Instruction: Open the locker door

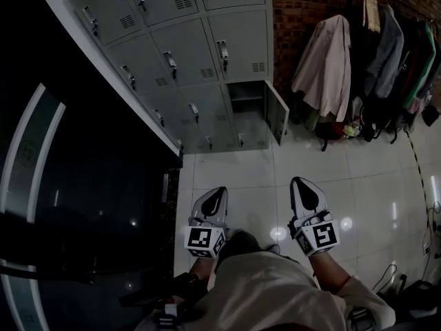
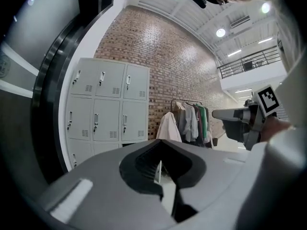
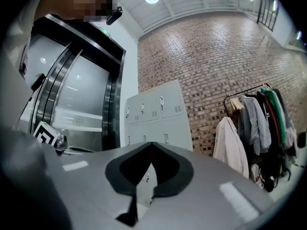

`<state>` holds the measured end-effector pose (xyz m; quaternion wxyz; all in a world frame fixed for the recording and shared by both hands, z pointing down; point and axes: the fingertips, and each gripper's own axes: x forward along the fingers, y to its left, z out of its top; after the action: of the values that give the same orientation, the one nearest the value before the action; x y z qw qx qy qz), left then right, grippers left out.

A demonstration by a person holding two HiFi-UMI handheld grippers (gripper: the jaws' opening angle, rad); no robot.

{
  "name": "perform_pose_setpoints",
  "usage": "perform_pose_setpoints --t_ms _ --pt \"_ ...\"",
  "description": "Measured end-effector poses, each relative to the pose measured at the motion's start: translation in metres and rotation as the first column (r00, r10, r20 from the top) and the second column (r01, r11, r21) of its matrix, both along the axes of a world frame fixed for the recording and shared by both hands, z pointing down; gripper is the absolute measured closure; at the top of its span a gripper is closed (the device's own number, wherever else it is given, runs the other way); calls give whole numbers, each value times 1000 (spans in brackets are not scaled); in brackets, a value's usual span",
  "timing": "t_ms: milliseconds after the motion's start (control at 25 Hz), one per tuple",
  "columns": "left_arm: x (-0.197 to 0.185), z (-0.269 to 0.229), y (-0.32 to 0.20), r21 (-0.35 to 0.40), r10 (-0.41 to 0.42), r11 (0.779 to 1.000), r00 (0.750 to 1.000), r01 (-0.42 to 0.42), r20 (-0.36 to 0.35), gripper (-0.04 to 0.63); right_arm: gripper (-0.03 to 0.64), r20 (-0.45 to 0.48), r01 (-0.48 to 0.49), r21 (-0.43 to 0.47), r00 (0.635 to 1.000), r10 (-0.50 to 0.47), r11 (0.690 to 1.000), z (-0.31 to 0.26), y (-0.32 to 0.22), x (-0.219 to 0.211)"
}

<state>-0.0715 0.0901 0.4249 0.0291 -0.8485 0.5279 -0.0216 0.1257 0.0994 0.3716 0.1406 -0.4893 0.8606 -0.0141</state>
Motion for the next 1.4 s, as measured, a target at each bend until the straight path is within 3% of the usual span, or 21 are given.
perform_pose_setpoints --t_ms 160,320,400,560,720,1120,1400 --pt "-1 -31 22 25 22 999 1000 -21 -11 526 617 -64 19 -75 998 -24 997 -11 28 -10" --pt "-11 -63 32 32 36 999 999 -35 -30 526 616 46 15 19 999 -16 1000 -51 35 -18" --pt "-19 -70 33 49 29 998 999 -28 -34 526 617 57 27 35 998 -28 999 -60 34 -25" --pt "-33 -51 0 44 37 998 999 -37 -1 526 617 77 -27 52 997 23 998 -57 6 -33" --pt "-53 -29 9 27 39 999 999 -39 -6 526 617 48 -36 71 998 33 997 -42 15 -54" --pt "-28 -28 23 10 131 991 991 -131 -27 526 617 58 -41 49 998 38 998 -40 28 -60" --pt "-25 -29 30 4 122 993 992 -122 -22 526 617 38 -57 44 998 55 997 -43 34 -51"
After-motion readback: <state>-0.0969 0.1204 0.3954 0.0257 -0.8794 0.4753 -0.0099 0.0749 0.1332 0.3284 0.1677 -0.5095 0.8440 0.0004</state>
